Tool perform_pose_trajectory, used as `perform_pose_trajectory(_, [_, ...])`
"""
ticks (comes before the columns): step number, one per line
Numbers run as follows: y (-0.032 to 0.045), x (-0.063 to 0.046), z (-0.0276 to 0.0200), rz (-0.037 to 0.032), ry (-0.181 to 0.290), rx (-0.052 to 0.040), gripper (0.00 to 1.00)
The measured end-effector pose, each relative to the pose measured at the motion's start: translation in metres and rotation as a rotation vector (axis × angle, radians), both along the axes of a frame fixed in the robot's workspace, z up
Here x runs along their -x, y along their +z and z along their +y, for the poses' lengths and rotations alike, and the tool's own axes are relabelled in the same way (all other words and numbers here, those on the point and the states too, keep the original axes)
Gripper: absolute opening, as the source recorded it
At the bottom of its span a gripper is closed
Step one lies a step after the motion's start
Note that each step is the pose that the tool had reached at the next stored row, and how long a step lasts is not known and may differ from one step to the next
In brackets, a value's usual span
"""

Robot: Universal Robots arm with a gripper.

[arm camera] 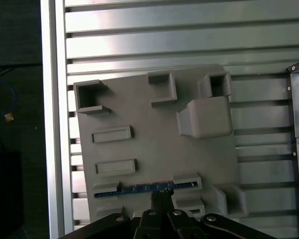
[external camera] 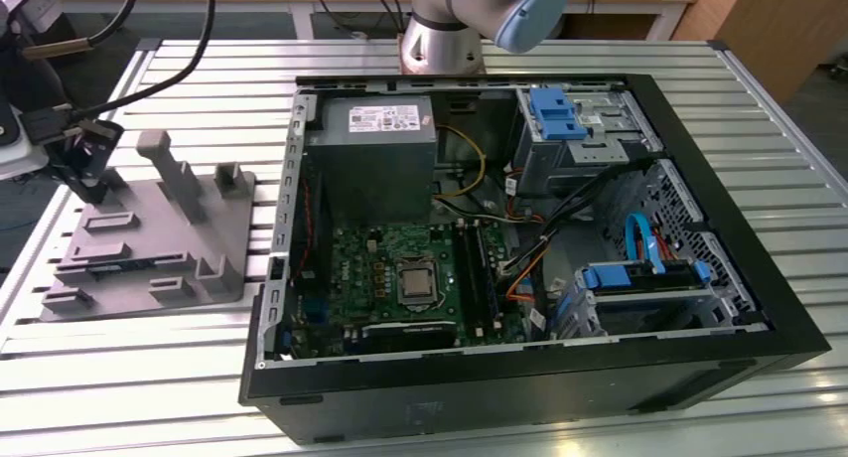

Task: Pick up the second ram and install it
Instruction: 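Reach for the second ram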

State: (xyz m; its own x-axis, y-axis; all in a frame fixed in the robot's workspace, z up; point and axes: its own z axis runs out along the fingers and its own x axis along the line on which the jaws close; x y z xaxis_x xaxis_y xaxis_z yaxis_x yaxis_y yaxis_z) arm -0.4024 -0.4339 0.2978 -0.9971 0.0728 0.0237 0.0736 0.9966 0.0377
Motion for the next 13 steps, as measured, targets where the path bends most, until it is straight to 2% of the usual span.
perform_pose_trajectory(13, [-0.0152, 0.0, -0.0009, 0.0, 0.0, 0.0, 0.1])
